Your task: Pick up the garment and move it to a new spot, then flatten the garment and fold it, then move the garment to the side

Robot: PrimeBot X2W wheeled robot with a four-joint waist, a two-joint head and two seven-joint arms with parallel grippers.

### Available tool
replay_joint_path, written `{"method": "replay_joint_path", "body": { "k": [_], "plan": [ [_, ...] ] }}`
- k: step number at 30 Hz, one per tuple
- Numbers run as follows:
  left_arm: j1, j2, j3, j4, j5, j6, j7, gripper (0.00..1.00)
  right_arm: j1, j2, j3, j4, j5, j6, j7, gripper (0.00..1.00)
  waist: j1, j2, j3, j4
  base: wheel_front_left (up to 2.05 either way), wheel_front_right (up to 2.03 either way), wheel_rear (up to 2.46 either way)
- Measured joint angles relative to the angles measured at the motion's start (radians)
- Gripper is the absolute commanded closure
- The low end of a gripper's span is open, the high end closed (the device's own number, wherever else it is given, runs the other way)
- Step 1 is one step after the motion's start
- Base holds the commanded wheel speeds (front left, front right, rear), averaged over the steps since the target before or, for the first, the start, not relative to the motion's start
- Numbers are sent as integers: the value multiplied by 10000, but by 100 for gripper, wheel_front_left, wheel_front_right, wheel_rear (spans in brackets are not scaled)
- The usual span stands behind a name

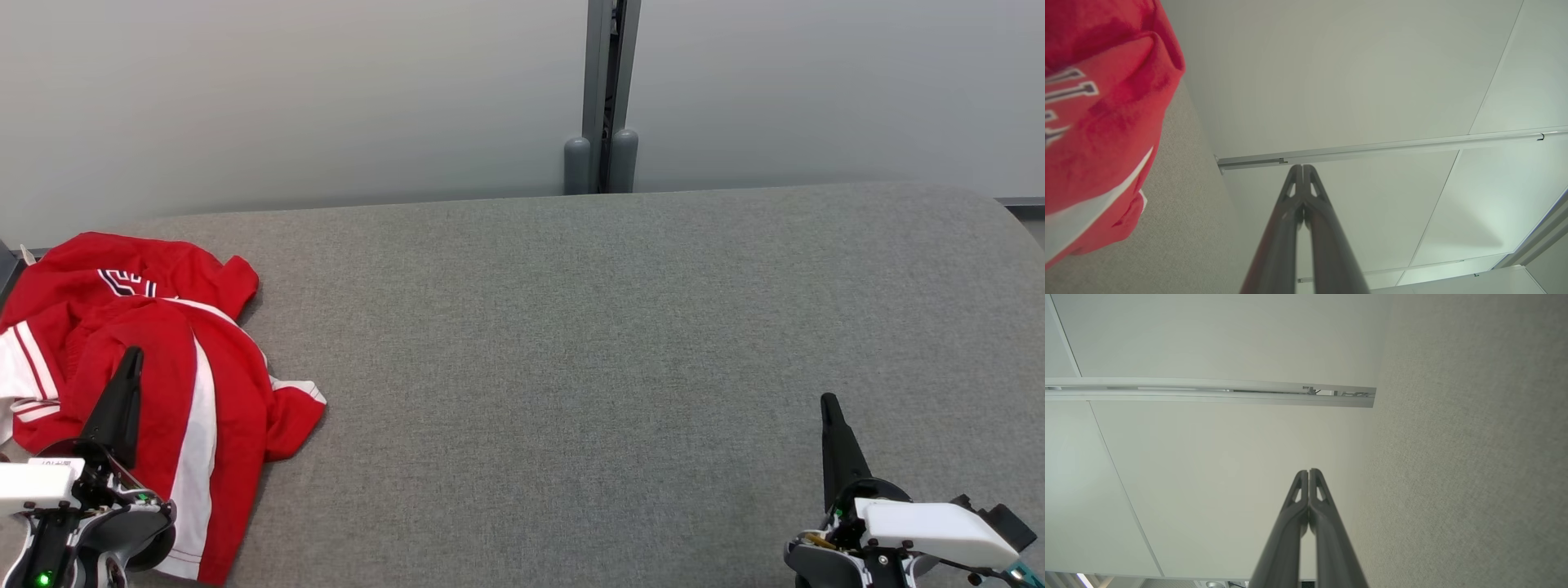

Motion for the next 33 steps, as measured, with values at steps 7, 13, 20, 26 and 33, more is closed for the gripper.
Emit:
{"method": "replay_joint_path", "body": {
  "k": [7,13,20,26,33],
  "plan": [
    [0,0,0,0,0,0,2,100,0,0,2,0,0,0,0,100,0,0,0,0,0,0,0],
    [500,-305,-19,360,0,4,2,0,336,77,48,353,0,-15,0,0,0,0,0,0,0,0,0],
    [709,-399,-426,221,-12,6,-623,0,462,82,-17,228,102,-38,17,0,0,0,3,4,0,0,0],
    [710,-397,-754,-46,-8,6,-1095,0,424,82,-104,52,157,-38,17,0,0,0,5,6,0,0,0],
    [715,-397,-1057,-385,167,6,-1714,0,313,79,-230,-268,314,-38,77,0,0,0,4,6,0,0,0]
  ]
}}
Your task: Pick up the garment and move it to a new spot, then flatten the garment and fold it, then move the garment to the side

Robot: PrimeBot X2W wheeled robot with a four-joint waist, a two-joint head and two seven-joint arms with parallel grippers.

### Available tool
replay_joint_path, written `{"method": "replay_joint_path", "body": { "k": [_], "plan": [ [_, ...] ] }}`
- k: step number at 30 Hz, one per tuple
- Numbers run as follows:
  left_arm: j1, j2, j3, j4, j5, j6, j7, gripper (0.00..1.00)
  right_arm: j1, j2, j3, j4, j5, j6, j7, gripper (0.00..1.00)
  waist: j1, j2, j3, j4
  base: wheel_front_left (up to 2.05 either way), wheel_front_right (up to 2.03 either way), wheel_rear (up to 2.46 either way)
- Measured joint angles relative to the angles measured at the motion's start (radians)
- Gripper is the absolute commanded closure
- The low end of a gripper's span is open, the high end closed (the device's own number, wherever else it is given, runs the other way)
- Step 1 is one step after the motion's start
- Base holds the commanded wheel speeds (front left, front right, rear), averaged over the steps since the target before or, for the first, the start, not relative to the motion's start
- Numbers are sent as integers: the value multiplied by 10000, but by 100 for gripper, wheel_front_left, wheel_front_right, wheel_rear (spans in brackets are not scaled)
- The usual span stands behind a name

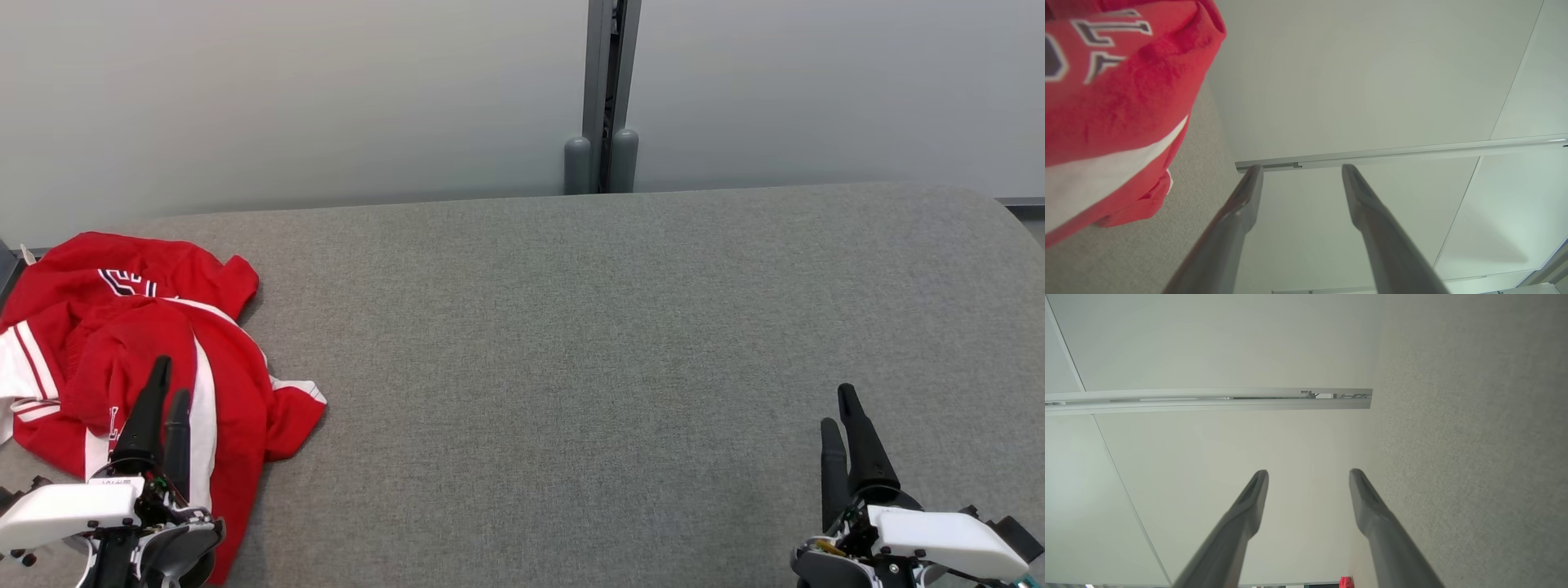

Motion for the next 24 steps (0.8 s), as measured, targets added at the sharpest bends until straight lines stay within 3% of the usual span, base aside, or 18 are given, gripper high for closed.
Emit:
{"method": "replay_joint_path", "body": {
  "k": [13,24],
  "plan": [
    [166,0,-545,-462,920,-2,-1009,0,-108,-73,136,-487,-711,0,165,0,0,0,2,-1,0,0,0],
    [215,0,-965,-842,2677,-2,-1758,0,-302,-508,376,-767,-1749,0,-17,0,0,0,16,4,0,0,0]
  ]
}}
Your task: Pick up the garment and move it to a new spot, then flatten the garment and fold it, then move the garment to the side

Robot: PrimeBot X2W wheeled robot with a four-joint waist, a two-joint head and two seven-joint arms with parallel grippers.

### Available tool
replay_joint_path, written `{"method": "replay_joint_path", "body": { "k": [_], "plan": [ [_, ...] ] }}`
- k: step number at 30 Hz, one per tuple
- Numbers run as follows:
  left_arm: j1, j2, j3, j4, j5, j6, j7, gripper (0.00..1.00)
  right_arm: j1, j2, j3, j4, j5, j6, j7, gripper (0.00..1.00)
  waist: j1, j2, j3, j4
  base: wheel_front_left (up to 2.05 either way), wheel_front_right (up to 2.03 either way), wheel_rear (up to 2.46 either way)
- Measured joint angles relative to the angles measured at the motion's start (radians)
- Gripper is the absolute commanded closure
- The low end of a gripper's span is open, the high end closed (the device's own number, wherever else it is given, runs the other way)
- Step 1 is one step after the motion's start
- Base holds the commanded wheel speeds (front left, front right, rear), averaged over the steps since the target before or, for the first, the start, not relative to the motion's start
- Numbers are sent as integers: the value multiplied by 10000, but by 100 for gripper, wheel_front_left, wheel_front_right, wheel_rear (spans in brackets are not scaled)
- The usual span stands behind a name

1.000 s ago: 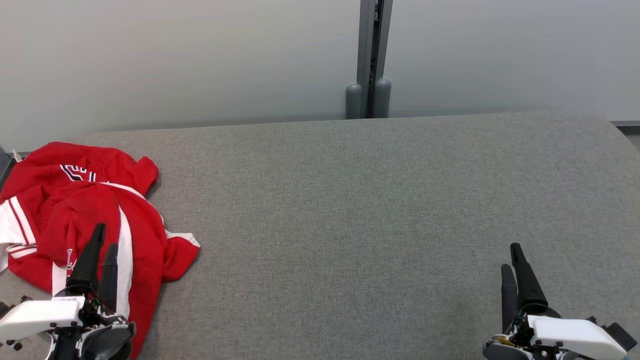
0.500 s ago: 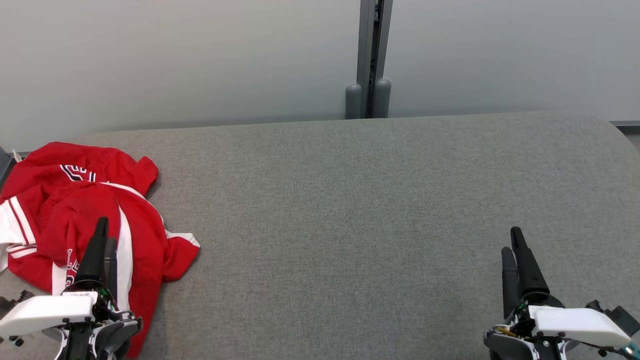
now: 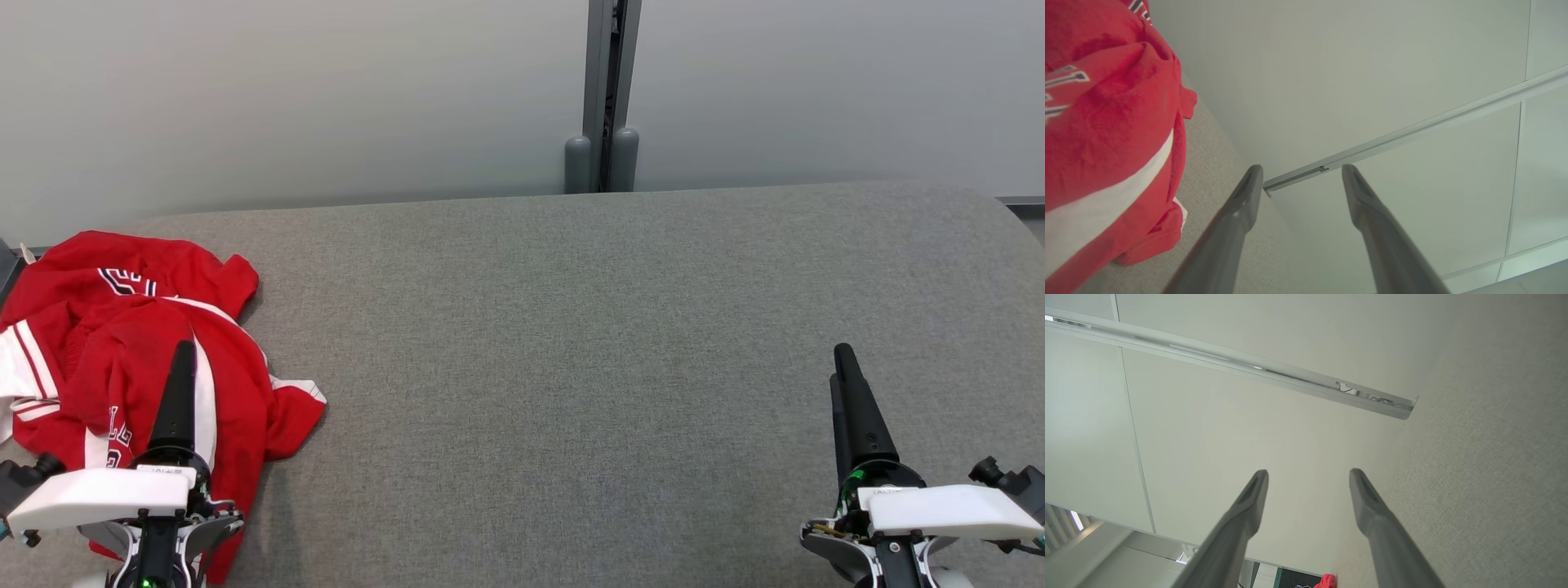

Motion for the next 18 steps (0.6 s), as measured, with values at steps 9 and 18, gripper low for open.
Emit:
{"method": "replay_joint_path", "body": {
  "k": [9,18],
  "plan": [
    [146,2,-284,-267,1655,0,-552,0,-131,-186,-92,42,-1423,0,-15,0,0,0,42,-16,0,0,0],
    [193,-2,-460,-483,3292,0,-1118,0,-170,-244,-263,132,-3574,2,-15,0,0,0,67,-26,0,0,0]
  ]
}}
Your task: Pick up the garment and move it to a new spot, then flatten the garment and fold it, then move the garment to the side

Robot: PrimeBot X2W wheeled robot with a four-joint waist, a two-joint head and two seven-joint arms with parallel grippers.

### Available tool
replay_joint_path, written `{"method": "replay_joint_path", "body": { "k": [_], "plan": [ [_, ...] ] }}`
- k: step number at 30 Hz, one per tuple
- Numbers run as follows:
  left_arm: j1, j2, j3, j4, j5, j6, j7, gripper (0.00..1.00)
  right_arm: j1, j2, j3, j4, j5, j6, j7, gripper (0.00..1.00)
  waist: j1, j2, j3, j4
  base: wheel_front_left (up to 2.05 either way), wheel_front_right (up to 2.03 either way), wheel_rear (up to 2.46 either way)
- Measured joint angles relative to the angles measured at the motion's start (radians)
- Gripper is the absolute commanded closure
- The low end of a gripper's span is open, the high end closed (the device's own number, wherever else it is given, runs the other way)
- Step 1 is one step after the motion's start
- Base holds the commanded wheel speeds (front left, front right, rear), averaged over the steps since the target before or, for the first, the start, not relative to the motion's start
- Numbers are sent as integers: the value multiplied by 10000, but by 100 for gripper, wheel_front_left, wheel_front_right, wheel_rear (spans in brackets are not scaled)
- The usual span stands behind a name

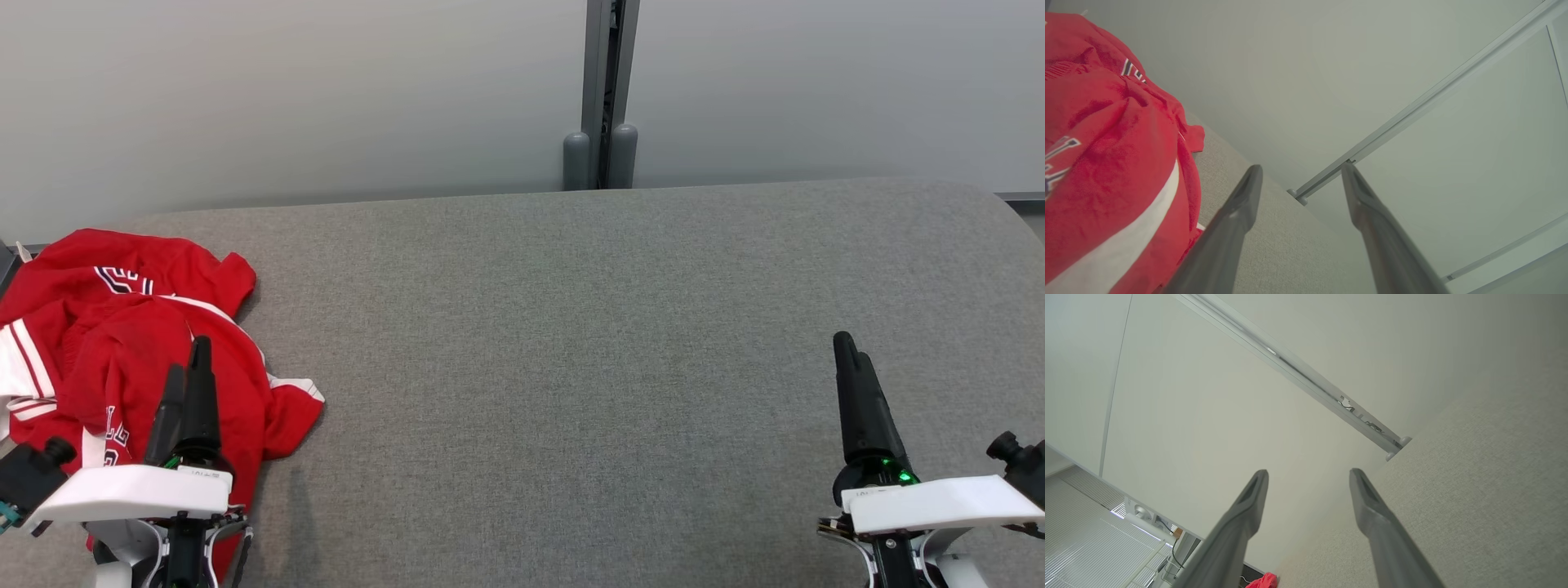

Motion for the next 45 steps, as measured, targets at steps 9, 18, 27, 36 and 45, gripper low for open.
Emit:
{"method": "replay_joint_path", "body": {
  "k": [9,18,27,36,45],
  "plan": [
    [176,4,-29,-249,1440,186,-477,0,-142,42,-272,71,-2445,0,-2,0,0,0,-33,8,0,0,0],
    [407,8,-347,-299,3436,616,-901,0,-141,13,-374,454,-4579,2,-2,0,0,-1,-69,-5,0,0,0],
    [412,4,-815,-466,4936,656,-1312,0,-158,98,-654,600,-5885,12,-2,0,0,0,-35,-24,0,0,0],
    [438,6,-1095,-662,6015,554,-1672,0,-260,117,-915,709,-6784,12,-2,0,0,0,-18,-37,0,0,0],
    [568,6,-1302,-690,6780,514,-1992,0,-350,163,-1020,771,-7494,12,-2,0,0,0,-54,-61,0,0,0]
  ]
}}
